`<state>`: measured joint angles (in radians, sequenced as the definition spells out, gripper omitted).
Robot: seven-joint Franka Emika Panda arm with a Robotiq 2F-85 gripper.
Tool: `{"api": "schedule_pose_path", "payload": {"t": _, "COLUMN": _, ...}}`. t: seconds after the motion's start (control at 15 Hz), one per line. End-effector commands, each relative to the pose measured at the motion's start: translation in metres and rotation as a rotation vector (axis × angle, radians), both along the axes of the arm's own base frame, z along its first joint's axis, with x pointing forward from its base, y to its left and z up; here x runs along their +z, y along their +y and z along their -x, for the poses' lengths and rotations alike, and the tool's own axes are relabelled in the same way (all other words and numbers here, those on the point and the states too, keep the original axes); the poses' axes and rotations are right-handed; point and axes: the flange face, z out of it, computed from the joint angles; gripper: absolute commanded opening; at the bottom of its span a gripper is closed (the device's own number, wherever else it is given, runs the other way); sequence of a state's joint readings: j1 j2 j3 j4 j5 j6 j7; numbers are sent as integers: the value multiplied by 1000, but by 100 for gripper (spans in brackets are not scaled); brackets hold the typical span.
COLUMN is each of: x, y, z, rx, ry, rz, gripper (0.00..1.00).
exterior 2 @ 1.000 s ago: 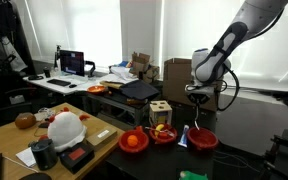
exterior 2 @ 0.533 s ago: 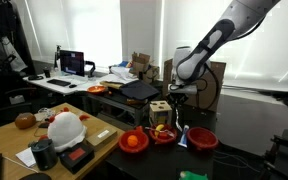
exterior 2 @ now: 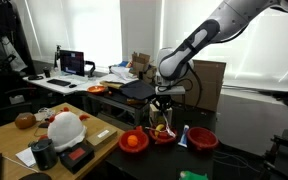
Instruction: Remove the spoon from the bowl
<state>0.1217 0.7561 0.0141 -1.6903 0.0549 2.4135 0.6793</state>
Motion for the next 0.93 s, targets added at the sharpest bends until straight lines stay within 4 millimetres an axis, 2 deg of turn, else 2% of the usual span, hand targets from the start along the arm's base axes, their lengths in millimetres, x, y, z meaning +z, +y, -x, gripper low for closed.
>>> {"api": "schedule_pose_path", "payload": {"t": 0.0, "x": -9, "y": 34, "z": 10, "rx": 122, "ry": 65, "rz": -32, "gripper": 2}}
{"api": "schedule_pose_path", "payload": {"t": 0.33, "x": -37, "y": 83, "z": 24, "rx": 235, "ry": 111, "rz": 8, "gripper": 2}}
{"api": "schedule_pose_path", "payload": {"t": 0.47, "x": -51, "y": 96, "z": 29, "rx": 264, "ry": 133, "rz": 21, "gripper": 2}}
{"api": "schedule_pose_path", "payload": {"t": 0.67, "x": -75, "y": 107, "z": 30, "rx": 292, "ry": 166, "rz": 40, "gripper": 2}}
{"api": "schedule_pose_path", "payload": {"t": 0.87, "x": -101, "y": 109, "z": 27, "rx": 294, "ry": 200, "rz": 49, "gripper": 2}}
